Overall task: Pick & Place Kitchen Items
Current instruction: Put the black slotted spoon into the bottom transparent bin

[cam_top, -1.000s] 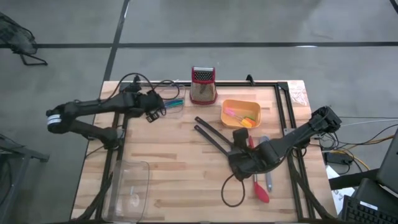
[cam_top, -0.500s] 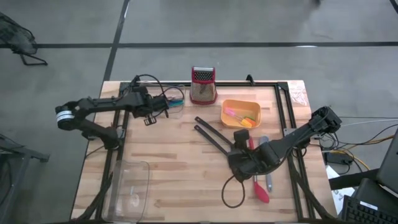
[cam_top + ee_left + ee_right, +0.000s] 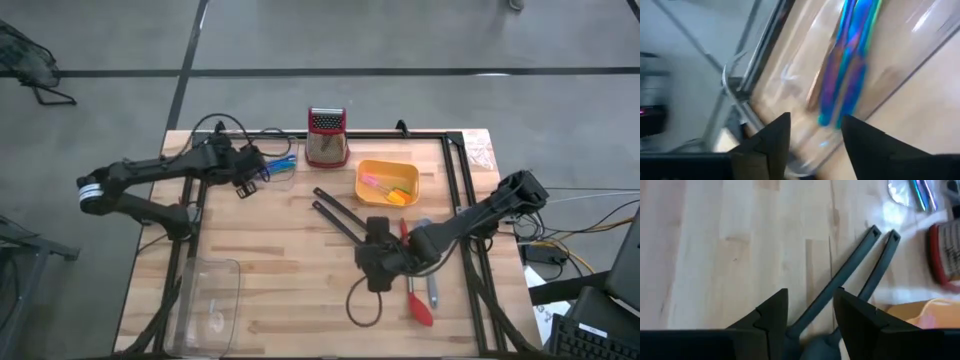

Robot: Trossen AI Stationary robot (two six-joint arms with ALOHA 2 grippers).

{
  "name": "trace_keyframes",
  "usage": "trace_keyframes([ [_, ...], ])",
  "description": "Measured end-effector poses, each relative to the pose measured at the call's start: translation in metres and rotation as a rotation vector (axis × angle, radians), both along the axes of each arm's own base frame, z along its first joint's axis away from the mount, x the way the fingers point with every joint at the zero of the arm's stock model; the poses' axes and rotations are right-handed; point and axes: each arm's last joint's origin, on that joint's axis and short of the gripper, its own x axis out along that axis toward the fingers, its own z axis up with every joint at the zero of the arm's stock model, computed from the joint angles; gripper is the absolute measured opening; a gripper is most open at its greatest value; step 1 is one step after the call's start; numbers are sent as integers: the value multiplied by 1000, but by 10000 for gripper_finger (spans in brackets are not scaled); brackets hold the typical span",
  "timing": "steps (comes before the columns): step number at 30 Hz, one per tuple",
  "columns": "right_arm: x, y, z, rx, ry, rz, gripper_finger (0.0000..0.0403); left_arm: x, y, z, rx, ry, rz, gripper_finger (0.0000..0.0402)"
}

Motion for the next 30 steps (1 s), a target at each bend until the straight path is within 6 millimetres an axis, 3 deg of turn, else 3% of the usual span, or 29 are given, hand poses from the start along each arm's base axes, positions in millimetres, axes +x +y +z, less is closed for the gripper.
trace_keyframes([
  [7,15,-34,-26,140,-46,-114,184,-6,-30,40,-182,-467,-97,194],
  [10,16,-53,-41,184,-21,-167,187,-9,-49,60,-311,-722,-255,195],
  [14,13,-70,-61,219,10,-221,181,-15,-77,77,-396,-930,-453,195],
  [22,7,-80,-84,268,5,-221,160,-14,-116,88,-466,-1066,-676,195],
  [30,17,-79,-110,267,72,-243,165,1,-132,81,-505,-1104,-731,194],
])
